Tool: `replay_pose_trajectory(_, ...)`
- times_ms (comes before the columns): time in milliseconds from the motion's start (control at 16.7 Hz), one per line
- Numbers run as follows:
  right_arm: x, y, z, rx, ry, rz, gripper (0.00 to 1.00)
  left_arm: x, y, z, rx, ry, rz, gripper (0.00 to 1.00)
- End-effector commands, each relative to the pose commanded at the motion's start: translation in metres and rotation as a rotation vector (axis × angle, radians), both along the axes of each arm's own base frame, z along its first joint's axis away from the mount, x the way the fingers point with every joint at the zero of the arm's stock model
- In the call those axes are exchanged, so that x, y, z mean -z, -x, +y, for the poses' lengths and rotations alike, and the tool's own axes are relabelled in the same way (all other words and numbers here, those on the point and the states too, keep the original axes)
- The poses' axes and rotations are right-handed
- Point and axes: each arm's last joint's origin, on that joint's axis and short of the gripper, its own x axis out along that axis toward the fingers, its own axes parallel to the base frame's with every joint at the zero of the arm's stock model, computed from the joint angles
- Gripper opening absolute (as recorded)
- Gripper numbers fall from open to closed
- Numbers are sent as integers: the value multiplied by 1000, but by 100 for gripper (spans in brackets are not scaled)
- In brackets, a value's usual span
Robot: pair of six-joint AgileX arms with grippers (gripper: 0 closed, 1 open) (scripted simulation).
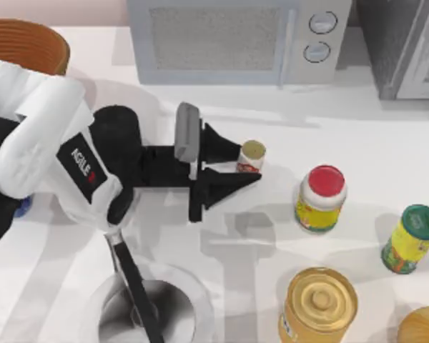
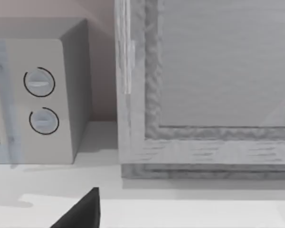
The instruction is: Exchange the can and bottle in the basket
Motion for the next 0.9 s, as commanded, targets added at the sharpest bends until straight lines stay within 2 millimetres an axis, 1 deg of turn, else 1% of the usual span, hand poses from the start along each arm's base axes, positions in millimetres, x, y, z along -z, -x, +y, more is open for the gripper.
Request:
replay_pose_trajectory(240,0,0,0,0,0,0,100,0,0,0,0,0,0,0)
replay_pose_trajectory(900,0,0,0,0,0,0,100,0,0,0,0,0,0,83)
